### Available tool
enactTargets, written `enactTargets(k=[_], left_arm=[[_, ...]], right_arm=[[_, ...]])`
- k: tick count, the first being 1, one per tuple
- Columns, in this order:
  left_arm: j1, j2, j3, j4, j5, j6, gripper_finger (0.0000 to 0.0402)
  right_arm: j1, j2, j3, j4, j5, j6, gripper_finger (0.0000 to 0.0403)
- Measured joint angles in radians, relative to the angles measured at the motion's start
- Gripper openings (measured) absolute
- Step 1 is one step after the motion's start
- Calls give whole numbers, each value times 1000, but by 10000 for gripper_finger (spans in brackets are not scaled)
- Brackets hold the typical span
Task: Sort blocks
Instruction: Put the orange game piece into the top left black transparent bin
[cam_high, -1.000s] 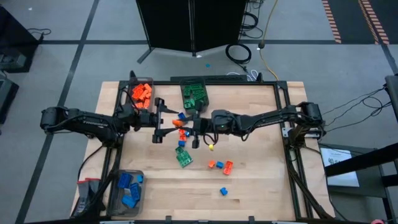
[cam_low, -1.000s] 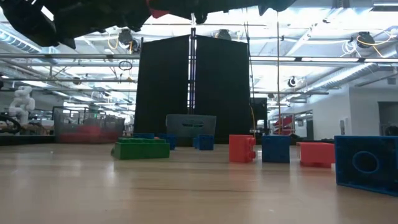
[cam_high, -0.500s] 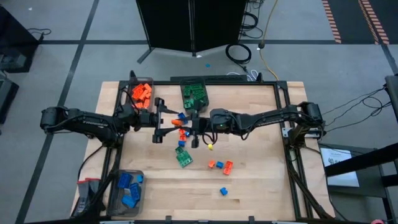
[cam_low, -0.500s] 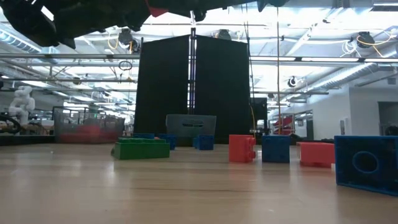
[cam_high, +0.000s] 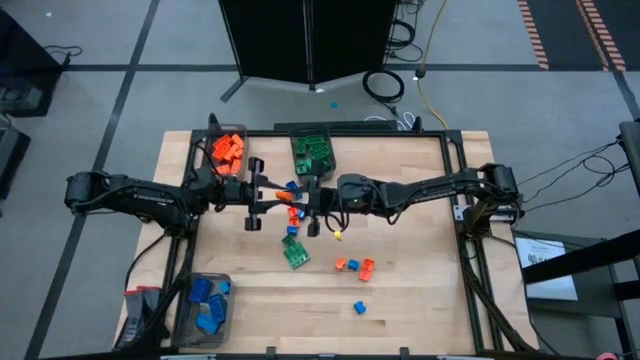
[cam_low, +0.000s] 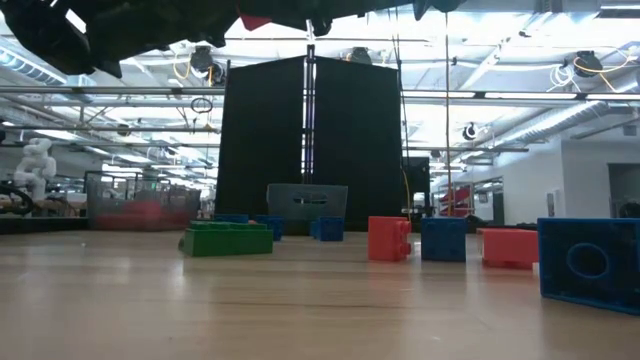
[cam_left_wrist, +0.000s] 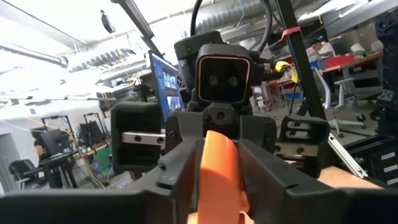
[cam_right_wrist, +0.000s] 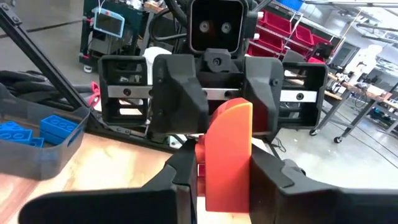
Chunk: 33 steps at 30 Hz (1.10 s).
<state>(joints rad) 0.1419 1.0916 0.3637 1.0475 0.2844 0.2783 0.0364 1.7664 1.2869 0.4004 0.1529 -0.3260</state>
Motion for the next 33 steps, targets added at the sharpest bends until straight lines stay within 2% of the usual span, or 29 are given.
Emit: enactTargets(k=[7,10,13,15,19,22,24,26,28,30,33], left_arm=[[-1,0,0,10,19,-5,56],[0,0,0,9,21,-8,52],[0,0,0,9,1,-8,52],[0,2,0,0,-62,-2,50],[1,2,0,-77,-297,47,50],[14,0,0,-136,-648,70,50],[22,0,0,-173,-900,70,50],[49,0,-7,-189,-1092,72,50],[84,0,-17,-191,-1199,65,50],[124,0,-27,-207,-1248,27,50],[221,0,-33,-322,-1307,-83,50]], right_arm=[[0,-1,0,-10,-9,0,71],[0,-1,0,-11,-11,0,71],[0,-1,0,-12,2,8,105],[-1,-1,2,-34,31,10,139],[-4,-1,2,-136,222,0,190],[1,-1,1,-220,299,13,208],[3,-1,0,-268,308,32,211],[2,-1,0,-288,312,53,210],[4,-1,0,-305,318,62,206],[11,-1,0,-314,317,64,202],[24,-1,0,-317,313,71,198]])
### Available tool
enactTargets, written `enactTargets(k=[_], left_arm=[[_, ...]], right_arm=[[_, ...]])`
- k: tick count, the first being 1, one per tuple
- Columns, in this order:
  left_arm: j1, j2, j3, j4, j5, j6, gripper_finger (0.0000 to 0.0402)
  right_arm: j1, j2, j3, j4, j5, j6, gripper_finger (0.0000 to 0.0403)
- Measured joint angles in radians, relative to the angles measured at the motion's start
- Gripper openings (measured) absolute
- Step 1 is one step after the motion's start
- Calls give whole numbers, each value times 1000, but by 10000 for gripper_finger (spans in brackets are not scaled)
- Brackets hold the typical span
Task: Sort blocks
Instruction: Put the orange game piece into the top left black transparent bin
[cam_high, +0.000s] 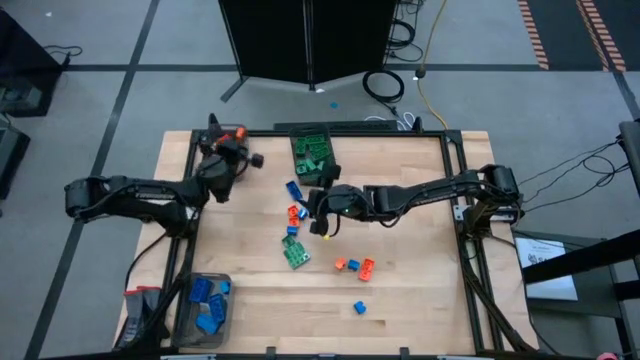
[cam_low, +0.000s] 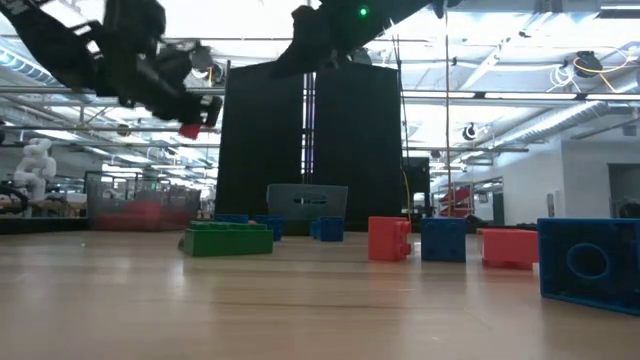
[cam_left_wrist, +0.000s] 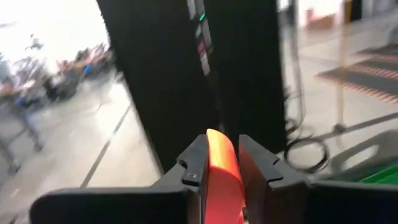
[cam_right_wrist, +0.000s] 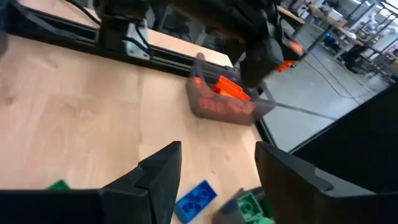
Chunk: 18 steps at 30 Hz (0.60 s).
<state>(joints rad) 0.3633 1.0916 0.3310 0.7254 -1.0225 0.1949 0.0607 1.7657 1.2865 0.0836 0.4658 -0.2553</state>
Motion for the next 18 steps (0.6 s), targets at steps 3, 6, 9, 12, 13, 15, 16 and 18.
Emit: enactTargets(k=[3,6,9,12,13,15,16,18], left_arm=[[107,0,0,-118,29,-134,50],[188,0,0,-193,81,-239,49],[226,0,0,-236,132,-275,62],[234,0,0,-268,147,-243,107],[236,0,0,-278,147,-218,125],[240,0,0,-293,128,-187,160],[240,0,0,-305,116,-189,178],[240,0,0,-329,96,-189,211]], right_arm=[[11,0,0,-10,2,4,196],[24,0,0,-20,5,4,196],[35,0,0,-51,3,10,196],[36,0,0,-92,3,21,196],[36,0,0,-109,3,29,196],[36,0,0,-145,-3,53,196],[36,0,0,-166,-17,68,196],[38,0,0,-206,-78,99,196]])
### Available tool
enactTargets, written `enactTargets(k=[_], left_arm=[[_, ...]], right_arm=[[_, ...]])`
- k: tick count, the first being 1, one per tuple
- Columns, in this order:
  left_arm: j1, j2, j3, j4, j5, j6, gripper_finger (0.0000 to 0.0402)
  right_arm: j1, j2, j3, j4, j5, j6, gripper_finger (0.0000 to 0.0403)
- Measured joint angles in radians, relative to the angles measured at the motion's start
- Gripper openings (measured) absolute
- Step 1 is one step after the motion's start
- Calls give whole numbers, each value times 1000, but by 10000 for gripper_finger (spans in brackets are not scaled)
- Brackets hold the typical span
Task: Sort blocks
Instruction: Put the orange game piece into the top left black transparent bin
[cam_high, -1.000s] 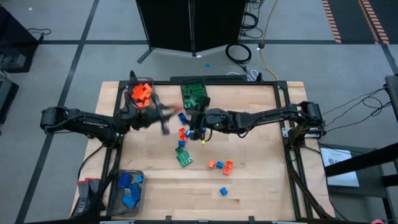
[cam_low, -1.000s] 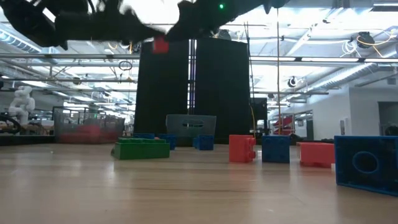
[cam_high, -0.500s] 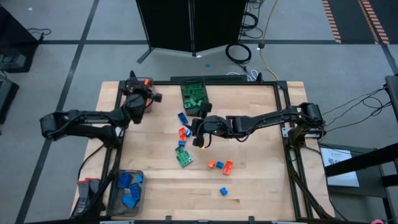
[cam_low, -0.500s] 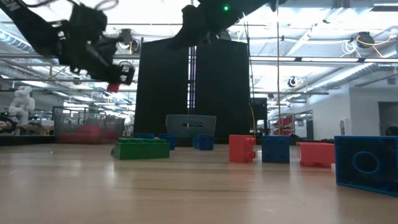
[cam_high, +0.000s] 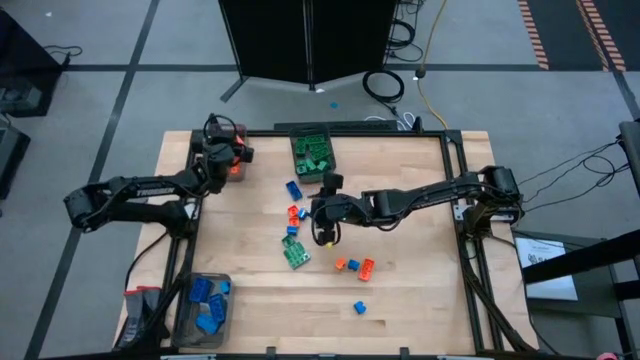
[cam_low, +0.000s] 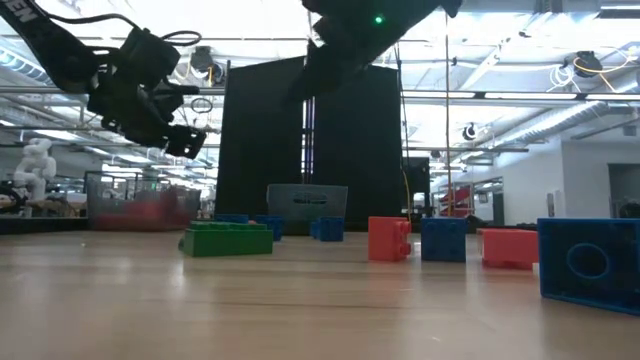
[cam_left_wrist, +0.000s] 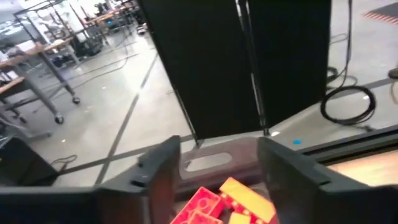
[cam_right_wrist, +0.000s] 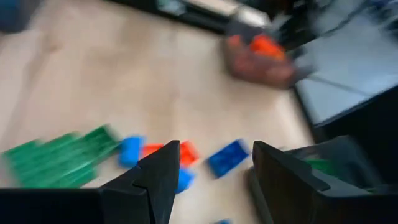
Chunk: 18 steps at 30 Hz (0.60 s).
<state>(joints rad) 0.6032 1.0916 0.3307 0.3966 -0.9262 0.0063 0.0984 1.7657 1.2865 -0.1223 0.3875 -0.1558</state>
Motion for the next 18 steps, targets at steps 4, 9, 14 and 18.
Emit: enactTargets(k=[4,9,14,18], left_arm=[[0,0,0,-31,-1,-1,272],[-26,0,0,-72,85,-62,316],[-62,0,0,-47,306,-78,321],[-94,0,0,-27,418,-79,321]], right_arm=[[9,0,0,-107,-172,93,196],[57,0,-10,-252,-293,267,196],[148,0,-38,-277,-310,329,196],[203,22,-40,-251,-310,261,196]])
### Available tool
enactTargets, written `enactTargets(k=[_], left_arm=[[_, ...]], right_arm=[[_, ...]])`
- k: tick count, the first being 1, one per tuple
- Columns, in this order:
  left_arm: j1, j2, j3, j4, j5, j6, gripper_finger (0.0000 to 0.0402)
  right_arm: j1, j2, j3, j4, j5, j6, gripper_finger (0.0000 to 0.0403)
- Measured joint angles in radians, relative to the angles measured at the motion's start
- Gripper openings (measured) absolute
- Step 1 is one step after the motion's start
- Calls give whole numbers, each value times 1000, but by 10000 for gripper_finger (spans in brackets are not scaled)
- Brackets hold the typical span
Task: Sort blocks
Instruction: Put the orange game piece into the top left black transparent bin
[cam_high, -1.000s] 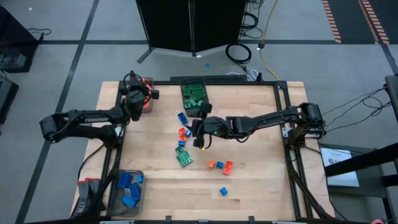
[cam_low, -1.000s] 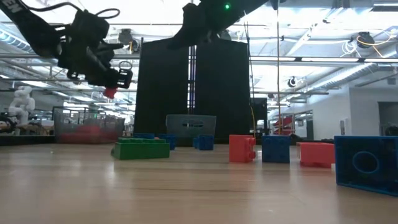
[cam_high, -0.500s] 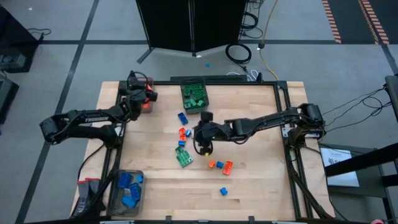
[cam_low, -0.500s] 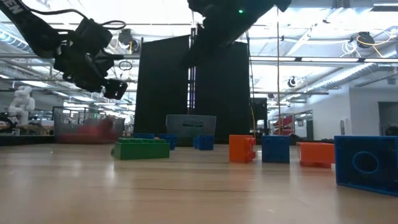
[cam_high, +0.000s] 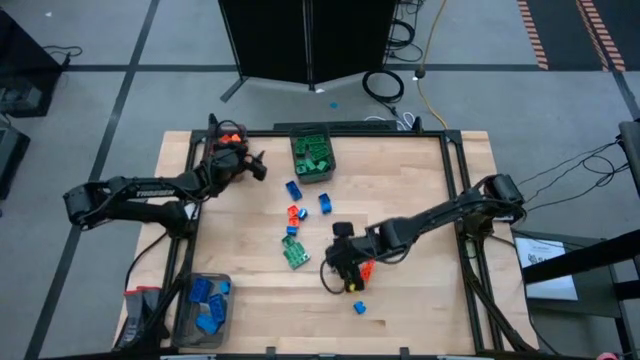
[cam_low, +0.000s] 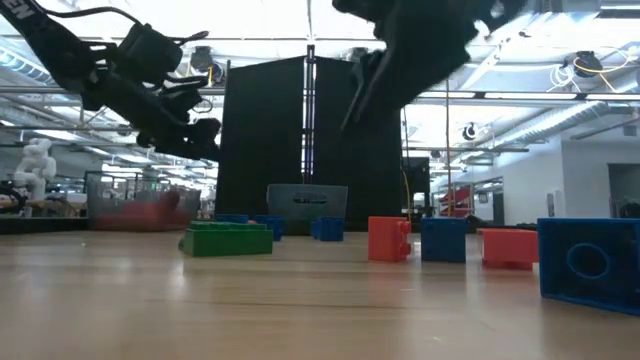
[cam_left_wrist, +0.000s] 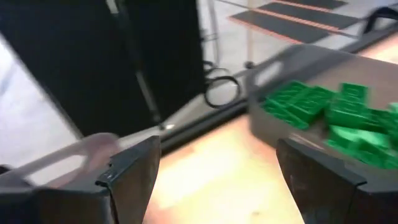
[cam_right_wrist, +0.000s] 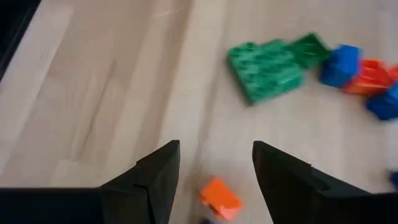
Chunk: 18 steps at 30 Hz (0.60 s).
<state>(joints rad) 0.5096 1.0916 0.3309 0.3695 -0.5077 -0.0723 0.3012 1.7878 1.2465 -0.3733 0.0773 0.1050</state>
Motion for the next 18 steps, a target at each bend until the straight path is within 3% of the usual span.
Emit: enactTargets(k=[6,18], left_arm=[[-50,0,0,-2,13,0,321],[-68,0,0,-3,7,2,322]], right_arm=[[25,95,0,-18,24,-137,196],[-7,187,1,-107,25,-143,183]])
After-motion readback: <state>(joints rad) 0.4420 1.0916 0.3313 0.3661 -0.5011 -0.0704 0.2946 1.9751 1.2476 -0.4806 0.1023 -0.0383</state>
